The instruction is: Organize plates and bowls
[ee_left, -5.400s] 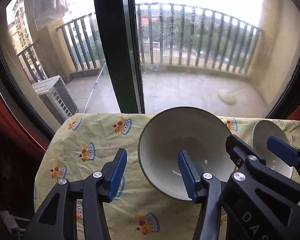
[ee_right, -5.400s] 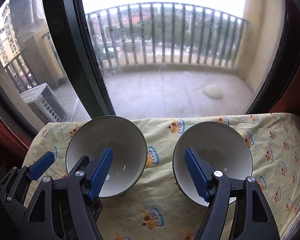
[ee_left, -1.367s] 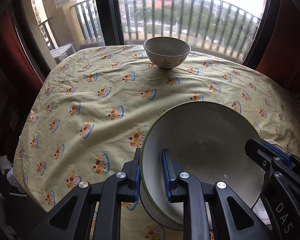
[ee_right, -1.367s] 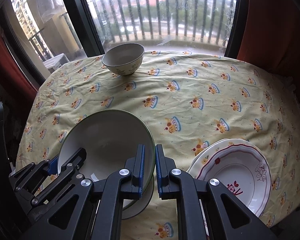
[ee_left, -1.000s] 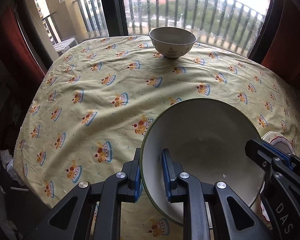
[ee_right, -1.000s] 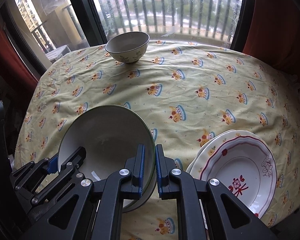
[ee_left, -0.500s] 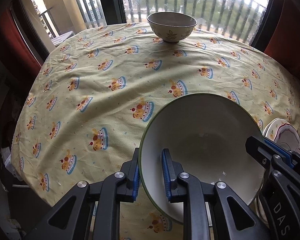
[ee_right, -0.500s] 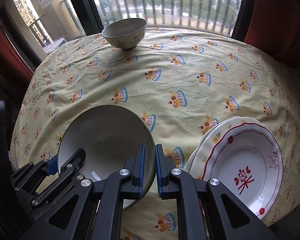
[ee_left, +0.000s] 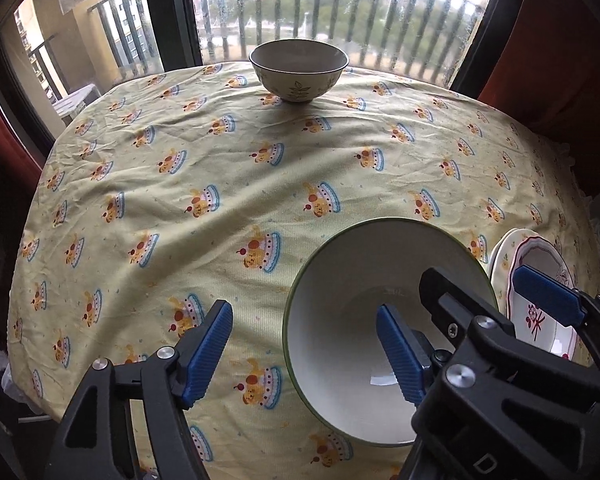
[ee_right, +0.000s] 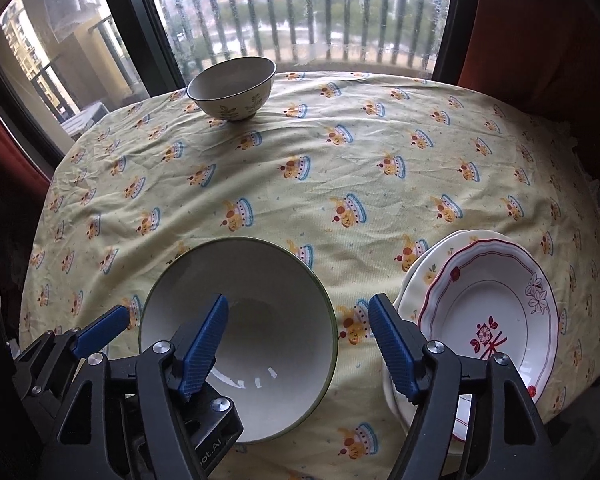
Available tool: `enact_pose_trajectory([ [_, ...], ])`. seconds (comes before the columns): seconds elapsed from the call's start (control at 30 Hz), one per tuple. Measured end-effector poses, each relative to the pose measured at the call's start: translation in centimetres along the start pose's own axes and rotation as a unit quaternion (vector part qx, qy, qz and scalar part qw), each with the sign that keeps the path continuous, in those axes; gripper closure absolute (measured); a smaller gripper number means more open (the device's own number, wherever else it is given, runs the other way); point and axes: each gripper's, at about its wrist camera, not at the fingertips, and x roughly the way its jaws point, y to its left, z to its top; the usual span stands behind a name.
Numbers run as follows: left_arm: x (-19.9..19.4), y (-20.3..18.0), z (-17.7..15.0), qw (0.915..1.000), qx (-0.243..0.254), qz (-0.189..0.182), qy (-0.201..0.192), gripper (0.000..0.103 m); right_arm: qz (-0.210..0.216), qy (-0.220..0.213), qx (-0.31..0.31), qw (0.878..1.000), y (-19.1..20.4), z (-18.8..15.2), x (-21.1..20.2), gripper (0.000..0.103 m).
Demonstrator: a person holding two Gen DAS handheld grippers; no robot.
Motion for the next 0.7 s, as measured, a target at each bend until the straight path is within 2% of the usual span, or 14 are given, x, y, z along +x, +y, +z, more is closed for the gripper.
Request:
enact_pose_trajectory([
  [0.1,-0.5,1.0,1.4,0.9999,0.009,-0.011,-0.008,0.024,0.000,-0.003,0.006,1.000,0.9,1.1,-0.3,0.024],
  [0.37,-1.9,3.3,5.8,0.9975,0.042,-0.013,-0.055,0.020,-0.008,-0.051,0.033,0.998,3.5,5.1,-1.8,0.024],
  [0.57,-1.4,4.4,8.8,0.9962,0.058,-0.013,-0.064,0.020,-0.021,-0.060,0.047,0.997,4.8,7.5,-1.6,0.024],
  [0.7,-0.5,4.8,10.8,0.9968,0.050,-0.008,-0.061,0.021,-0.024,-0.056,0.049,0.997,5.3,9.5,-0.6,0.024],
])
